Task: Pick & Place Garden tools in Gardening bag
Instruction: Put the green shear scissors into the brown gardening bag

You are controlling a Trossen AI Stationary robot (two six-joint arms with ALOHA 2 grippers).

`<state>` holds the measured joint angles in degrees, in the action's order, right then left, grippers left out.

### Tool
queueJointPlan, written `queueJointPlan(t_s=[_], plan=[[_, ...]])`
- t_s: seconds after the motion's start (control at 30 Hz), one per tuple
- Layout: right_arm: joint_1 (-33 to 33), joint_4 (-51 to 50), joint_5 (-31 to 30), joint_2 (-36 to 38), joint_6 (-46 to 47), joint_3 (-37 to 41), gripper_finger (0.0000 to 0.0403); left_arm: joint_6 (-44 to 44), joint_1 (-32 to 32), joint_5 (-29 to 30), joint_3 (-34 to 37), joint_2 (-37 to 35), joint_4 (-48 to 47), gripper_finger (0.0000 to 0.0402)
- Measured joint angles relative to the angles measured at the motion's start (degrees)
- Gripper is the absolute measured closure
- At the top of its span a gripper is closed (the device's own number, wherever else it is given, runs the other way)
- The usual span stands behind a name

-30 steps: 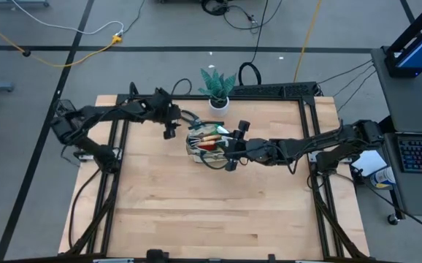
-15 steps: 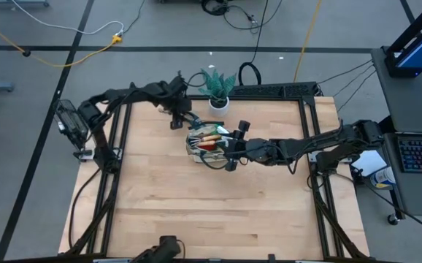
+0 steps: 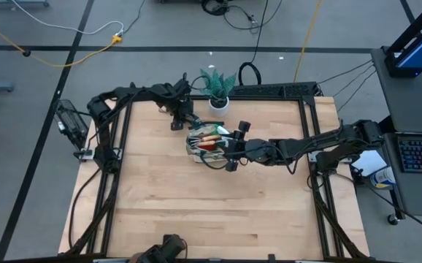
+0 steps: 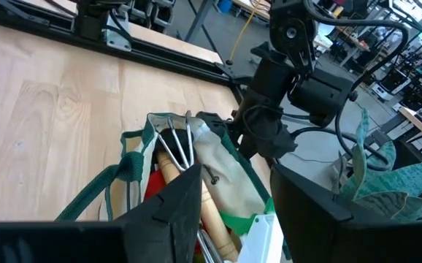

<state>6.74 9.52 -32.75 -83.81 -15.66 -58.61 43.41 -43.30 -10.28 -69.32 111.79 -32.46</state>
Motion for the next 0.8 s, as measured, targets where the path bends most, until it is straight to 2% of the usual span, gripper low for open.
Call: queueJointPlan(t_s=[0.07,0.23,0.5,0.8], plan=[[-0.01,-0.02,0.01,0.0,0.01,0.0,0.0246,0.4,-0.01,-0.93,0.02,0.02,-0.24,0.0264],[0.0,-0.12,0.02,0.0,0.03,0.0,0.0249,-0.03,0.05,-1.73,0.14,-0.18,-0.63,0.0358],[0.0,-1.31,0.0,0.0,3.07,0.0,0.0249,-5.81,0.98,-1.19,0.44,-2.32,-5.54,0.0358],[0.0,-1.69,0.02,0.0,3.79,0.0,0.0252,-10.2,4.59,3.51,0.5,-15.44,-13.48,0.0358]])
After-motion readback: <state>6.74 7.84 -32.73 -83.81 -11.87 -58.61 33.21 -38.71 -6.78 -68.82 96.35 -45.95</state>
